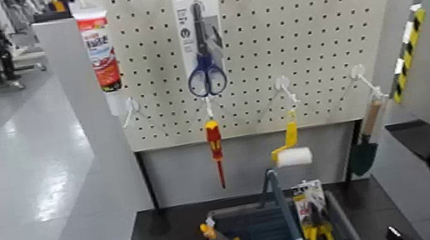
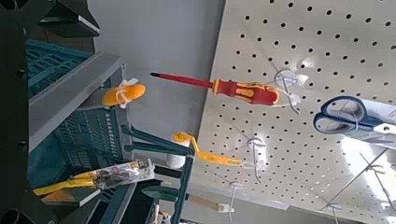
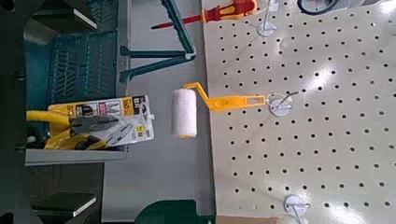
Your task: Put the black wrench into the crate.
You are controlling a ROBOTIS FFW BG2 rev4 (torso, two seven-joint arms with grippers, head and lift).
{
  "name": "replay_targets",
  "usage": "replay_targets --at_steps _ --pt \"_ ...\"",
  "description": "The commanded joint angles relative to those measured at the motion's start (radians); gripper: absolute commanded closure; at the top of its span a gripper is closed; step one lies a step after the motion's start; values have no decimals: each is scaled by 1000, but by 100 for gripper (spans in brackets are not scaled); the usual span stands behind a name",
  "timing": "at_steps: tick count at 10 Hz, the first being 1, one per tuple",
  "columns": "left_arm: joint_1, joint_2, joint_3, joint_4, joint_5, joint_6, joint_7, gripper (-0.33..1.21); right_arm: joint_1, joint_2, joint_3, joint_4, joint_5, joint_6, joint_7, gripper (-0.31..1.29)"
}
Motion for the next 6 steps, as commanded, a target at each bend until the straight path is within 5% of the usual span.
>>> replay_targets --at_steps 1,6 --pt "3 -5 7 0 -1 0 0 11 55 -4 19 -5 13 -28 -26 3" --pt "5 -7 10 -2 -3 0 0 11 67 -4 30 -11 13 -28 -52 3"
